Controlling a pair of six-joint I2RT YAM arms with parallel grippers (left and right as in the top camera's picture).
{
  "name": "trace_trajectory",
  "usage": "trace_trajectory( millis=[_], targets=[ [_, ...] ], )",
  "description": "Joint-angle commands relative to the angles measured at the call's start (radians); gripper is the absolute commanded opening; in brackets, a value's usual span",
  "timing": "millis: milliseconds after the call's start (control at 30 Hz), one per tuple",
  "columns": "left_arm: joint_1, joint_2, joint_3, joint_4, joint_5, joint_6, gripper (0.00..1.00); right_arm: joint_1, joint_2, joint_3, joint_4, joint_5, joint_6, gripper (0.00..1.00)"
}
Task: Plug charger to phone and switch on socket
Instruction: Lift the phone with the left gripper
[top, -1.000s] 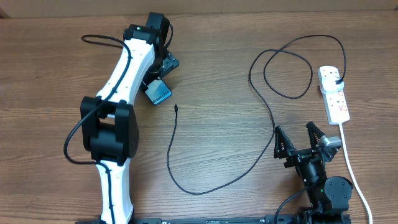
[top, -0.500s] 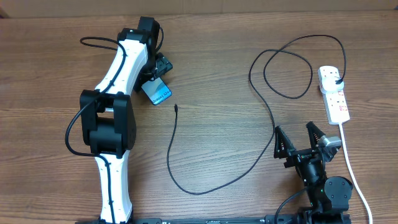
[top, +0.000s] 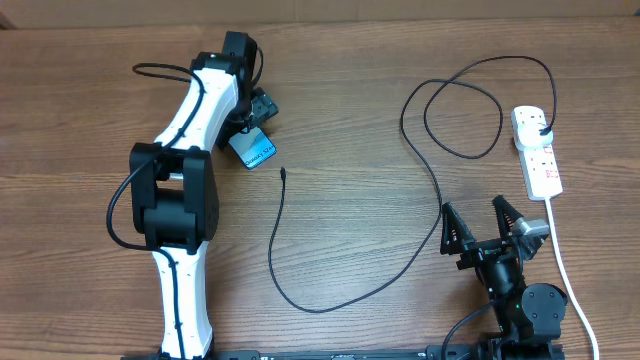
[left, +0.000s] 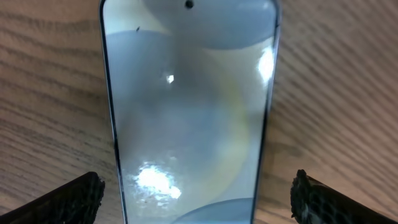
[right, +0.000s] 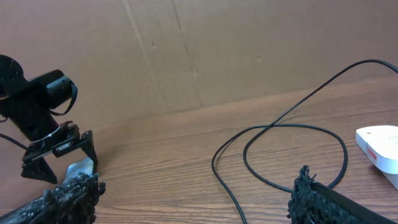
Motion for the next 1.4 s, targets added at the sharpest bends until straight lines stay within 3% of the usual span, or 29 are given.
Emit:
trace_trajectory(
  millis=[0,833,1367],
  targets=[
    [0.006,0.021,-0.019,0.004,-0.02,0.019,1.0,0.004,-0.01,-0.011,0.006,0.01,-0.006,1.0],
    [0.014,0.023,-0.131,0.116,0.021,0.041,1.0,0.004,-0.01,-0.011,0.006,0.01,-0.006,1.0],
    [0.026,0.101,-0.131,0.041,0.06,-0.027,0.88,0.004,-0.01,-0.011,0.006,0.01,-0.006,1.0]
  ],
)
